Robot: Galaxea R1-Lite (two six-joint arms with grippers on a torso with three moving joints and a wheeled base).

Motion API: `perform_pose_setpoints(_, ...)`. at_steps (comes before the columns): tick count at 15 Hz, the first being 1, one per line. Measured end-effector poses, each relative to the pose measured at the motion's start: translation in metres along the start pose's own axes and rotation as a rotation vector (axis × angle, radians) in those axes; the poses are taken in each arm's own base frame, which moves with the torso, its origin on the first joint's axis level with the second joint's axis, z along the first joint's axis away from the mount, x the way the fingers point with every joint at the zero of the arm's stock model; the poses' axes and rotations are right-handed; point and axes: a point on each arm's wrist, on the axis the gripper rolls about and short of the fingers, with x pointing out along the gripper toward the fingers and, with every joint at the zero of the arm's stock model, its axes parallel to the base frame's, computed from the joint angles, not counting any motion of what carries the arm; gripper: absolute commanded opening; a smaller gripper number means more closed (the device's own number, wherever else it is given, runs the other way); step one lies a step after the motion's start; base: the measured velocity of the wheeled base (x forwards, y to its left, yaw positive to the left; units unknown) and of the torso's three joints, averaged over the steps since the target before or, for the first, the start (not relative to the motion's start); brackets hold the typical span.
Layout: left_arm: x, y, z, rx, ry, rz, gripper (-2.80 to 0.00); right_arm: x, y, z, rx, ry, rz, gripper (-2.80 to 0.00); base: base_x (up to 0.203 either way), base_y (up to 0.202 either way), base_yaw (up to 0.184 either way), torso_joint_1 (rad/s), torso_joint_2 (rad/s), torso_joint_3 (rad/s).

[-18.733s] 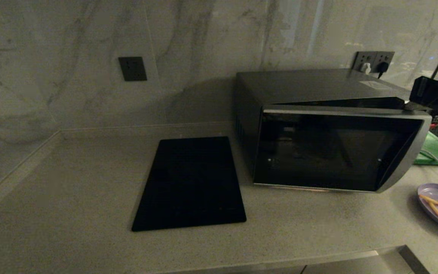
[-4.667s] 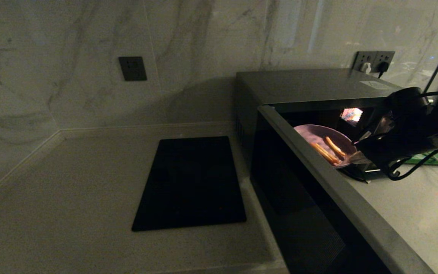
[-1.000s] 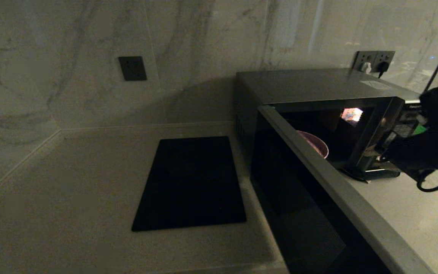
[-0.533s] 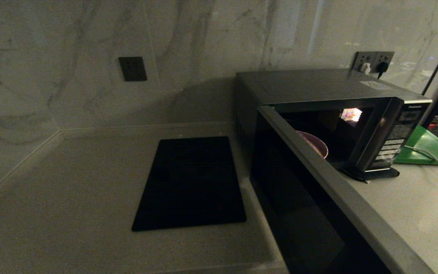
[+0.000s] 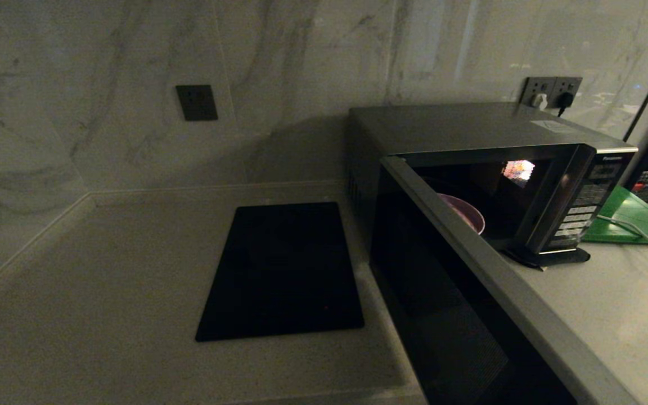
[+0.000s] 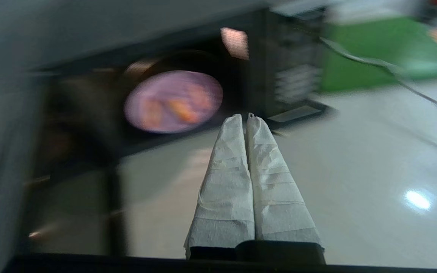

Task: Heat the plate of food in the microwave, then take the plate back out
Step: Close the microwave oven

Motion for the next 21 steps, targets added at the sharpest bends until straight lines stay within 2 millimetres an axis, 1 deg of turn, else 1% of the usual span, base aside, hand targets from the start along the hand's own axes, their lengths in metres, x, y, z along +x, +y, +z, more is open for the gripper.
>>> perform_pose_setpoints(2,0.000,0.000,0.000,0.000,0.000,0.000,-2.80,-0.004,0.008,0.007,-0.001,0.004,0.117,-2.80,0.000,0.000,0.000,0.000,0.00,0.000)
perform_pose_setpoints(5,0.000,0.000,0.000,0.000,0.000,0.000,-2.80,0.001,0.028,0.021,-0.006,0.023,0.258,-2.80,0.000,0.000,0.000,0.000,0.00,0.000)
perform_pose_setpoints(7,0.000,0.000,0.000,0.000,0.000,0.000,-2.80,0.008,0.047,0.029,-0.005,0.044,0.341,-2.80,0.000,0.000,0.000,0.000,0.00,0.000)
perform_pose_setpoints(9,0.000,0.000,0.000,0.000,0.000,0.000,-2.80,0.012,0.069,0.033,-0.016,0.099,0.436,-2.80,0.000,0.000,0.000,0.000,0.00,0.000)
perform_pose_setpoints(12,0.000,0.000,0.000,0.000,0.000,0.000,-2.80,0.012,0.101,0.027,-0.059,0.228,0.553,-2.80,0.000,0.000,0.000,0.000,0.00,0.000)
perform_pose_setpoints(14,0.000,0.000,0.000,0.000,0.000,0.000,-2.80,0.006,0.116,0.020,-0.118,0.313,0.617,-2.80,0.000,0.000,0.000,0.000,0.00,0.000)
perform_pose_setpoints(16,0.000,0.000,0.000,0.000,0.000,0.000,-2.80,-0.005,0.122,0.017,-0.206,0.401,0.665,-2.80,0.000,0.000,0.000,0.000,0.00,0.000)
perform_pose_setpoints(18,0.000,0.000,0.000,0.000,0.000,0.000,-2.80,-0.016,0.120,0.016,-0.314,0.504,0.675,-2.80,0.000,0.000,0.000,0.000,0.00,0.000)
perform_pose_setpoints(21,0.000,0.000,0.000,0.000,0.000,0.000,-2.80,-0.022,0.118,0.007,-0.432,0.617,0.637,-2.80,0.000,0.000,0.000,0.000,0.00,0.000)
